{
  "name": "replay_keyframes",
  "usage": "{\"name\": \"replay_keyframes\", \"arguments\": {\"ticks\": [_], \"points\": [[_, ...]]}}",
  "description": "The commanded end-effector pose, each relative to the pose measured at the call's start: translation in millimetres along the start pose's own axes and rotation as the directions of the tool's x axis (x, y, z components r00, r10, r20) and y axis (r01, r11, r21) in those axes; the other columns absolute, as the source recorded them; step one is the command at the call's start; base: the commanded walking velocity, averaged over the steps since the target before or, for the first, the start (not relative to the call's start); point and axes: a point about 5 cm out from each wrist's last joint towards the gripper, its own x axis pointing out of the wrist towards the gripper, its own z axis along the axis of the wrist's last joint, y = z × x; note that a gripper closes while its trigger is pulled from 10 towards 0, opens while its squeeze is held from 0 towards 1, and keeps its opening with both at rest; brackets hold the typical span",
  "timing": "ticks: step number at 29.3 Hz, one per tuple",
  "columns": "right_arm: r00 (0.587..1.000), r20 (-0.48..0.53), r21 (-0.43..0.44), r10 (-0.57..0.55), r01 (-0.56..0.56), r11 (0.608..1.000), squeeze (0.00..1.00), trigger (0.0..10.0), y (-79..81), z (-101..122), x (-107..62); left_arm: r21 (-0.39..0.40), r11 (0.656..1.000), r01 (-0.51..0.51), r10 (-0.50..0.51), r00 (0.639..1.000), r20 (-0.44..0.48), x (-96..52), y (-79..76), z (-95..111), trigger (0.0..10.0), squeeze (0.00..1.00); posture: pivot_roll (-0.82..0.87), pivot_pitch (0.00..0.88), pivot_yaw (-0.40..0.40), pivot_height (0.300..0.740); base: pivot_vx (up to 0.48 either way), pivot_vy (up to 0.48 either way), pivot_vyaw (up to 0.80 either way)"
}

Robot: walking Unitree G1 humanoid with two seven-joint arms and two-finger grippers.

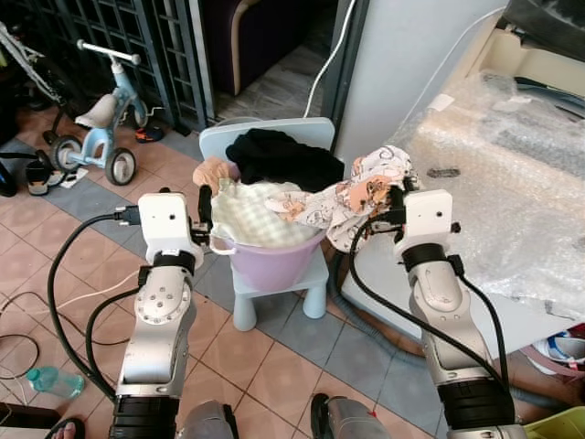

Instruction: Clothes washing

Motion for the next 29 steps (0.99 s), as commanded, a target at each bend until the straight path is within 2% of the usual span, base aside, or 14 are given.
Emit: {"name": "replay_keyframes", "arguments": {"ticks": [1, 6, 7, 10, 12, 17, 20, 21, 29], "points": [[1.000, 0.011, -0.005, -0.010, 0.010, 1.000, 0.00, 10.0, -3.5, 4, -0.2, -0.005, 1.000, 0.010, -0.010, 1.000, -0.005, -1.3, -6.2, 1, 10.0, 0.00, 0.03, 0.126, -0.017, 0.740, 0.000, -0.334, -0.51], [1.000, 0.001, 0.014, -0.008, 0.008, 1.000, 0.00, 10.0, -1.8, 5, -0.1, -0.013, 1.000, 0.021, -0.021, 0.999, -0.027, -5.5, -9.8, -2, 10.0, 0.00, 0.03, 0.119, -0.023, 0.740, 0.000, -0.322, -0.50], [0.999, -0.016, 0.056, -0.029, 0.030, 0.998, 0.00, 10.0, -3.1, 6, 1.2, -0.016, 1.000, 0.025, -0.026, 0.999, -0.041, -8.3, -11.6, -4, 10.0, 0.00, 0.03, 0.116, -0.027, 0.740, 0.000, 0.000, 0.00], [1.000, -0.006, 0.062, -0.017, 0.017, 0.998, 0.00, 10.0, 1.9, 8, 3.3, -0.020, 1.000, 0.022, -0.023, 0.998, -0.064, -11.3, -11.4, -10, 10.0, 0.00, 0.03, 0.114, -0.024, 0.740, 0.000, 0.000, 0.00], [1.000, 0.006, 0.072, -0.004, 0.004, 0.997, 0.00, 10.0, 8.1, 11, 6.2, -0.053, 0.998, 0.022, -0.026, 0.997, -0.074, -11.7, -12.5, -13, 10.0, 0.00, 0.03, 0.111, -0.017, 0.740, 0.000, 0.000, 0.00], [0.999, 0.029, 0.070, 0.023, -0.025, 0.997, 0.00, 10.0, 17.3, 15, 11.2, -0.062, 0.998, -0.005, -0.002, 0.993, -0.115, -8.6, -11.1, -22, 10.0, 0.00, 0.02, 0.108, -0.007, 0.740, 0.000, 0.000, 0.00], [0.999, 0.045, 0.063, 0.014, -0.017, 0.998, 0.00, 10.0, 15.8, 20, 13.9, -0.062, 0.998, 0.000, -0.005, 0.996, -0.090, -4.8, -9.3, -17, 10.0, 0.00, 0.02, 0.118, -0.012, 0.740, 0.000, 0.000, 0.00], [0.999, 0.045, 0.062, -0.008, 0.006, 0.998, 0.00, 10.0, 11.0, 21, 14.3, -0.055, 0.998, 0.002, -0.007, 0.997, -0.081, -3.9, -7.2, -16, 10.0, 0.00, 0.02, 0.119, -0.015, 0.740, 0.000, 0.000, 0.00], [0.998, 0.047, 0.033, -0.029, 0.027, 0.999, 0.00, 10.0, -0.9, 22, 20.2, 0.020, 1.000, 0.002, 0.000, 0.996, -0.094, -6.3, 7.7, -23, 10.0, 0.00, 0.02, 0.172, -0.009, 0.740, 0.000, 0.000, -0.77]]}}
